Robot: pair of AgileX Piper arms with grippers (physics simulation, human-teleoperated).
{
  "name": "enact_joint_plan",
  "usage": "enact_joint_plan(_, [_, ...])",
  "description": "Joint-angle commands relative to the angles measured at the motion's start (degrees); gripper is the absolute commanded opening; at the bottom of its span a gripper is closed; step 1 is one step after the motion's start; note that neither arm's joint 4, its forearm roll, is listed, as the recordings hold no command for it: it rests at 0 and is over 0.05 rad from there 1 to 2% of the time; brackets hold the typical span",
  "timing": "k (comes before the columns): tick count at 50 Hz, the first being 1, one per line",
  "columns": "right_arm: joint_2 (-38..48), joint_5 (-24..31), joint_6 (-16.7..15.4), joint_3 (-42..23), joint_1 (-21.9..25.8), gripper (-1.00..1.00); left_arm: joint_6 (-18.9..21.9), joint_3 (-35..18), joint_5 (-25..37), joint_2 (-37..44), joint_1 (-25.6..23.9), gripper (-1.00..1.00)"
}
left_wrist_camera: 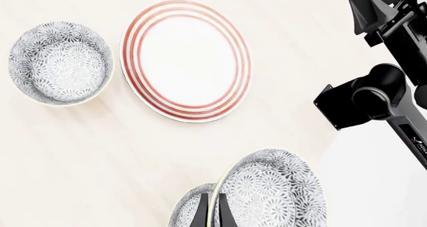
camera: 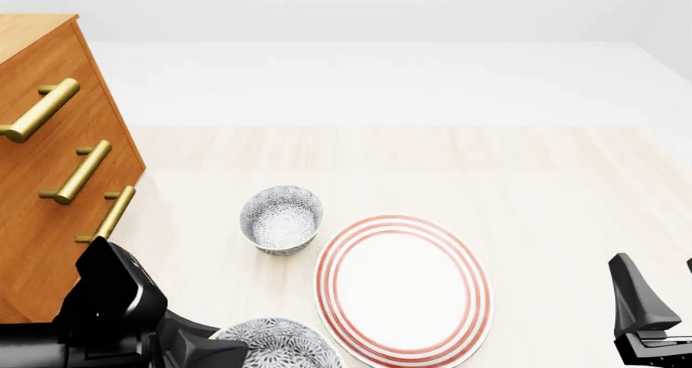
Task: Stack the bowl in the middle on the bowl at the back.
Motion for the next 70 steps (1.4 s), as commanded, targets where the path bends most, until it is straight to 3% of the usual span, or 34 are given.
enact_joint_plan(1, [0.00,0.02,0.04,0.01,-0.01,1.00,-0.78,2.09,-0.30,-0.80,-0.68,-1.00])
enact_joint_plan(21, [0.01,0.08,0.12,-0.02,0.00,1.00,-0.67,6.77,1.95,-4.41,1.23,-1.00])
enact_joint_plan(36, [0.04,0.09,0.27,-0.06,-0.06,1.00,-2.11,12.07,-2.77,-3.57,0.60,-1.00])
enact_joint_plan(58, [0.01,0.07,0.25,-0.03,-0.01,1.00,-1.90,16.79,-2.56,-6.14,2.97,-1.00])
enact_joint_plan(59, [0.02,0.06,0.25,-0.04,0.00,1.00,-1.88,16.82,-2.56,-6.13,2.98,1.00])
enact_joint_plan(70, [0.00,0.05,0.27,0.00,0.02,1.00,-2.21,16.76,-2.78,-5.90,2.78,1.00])
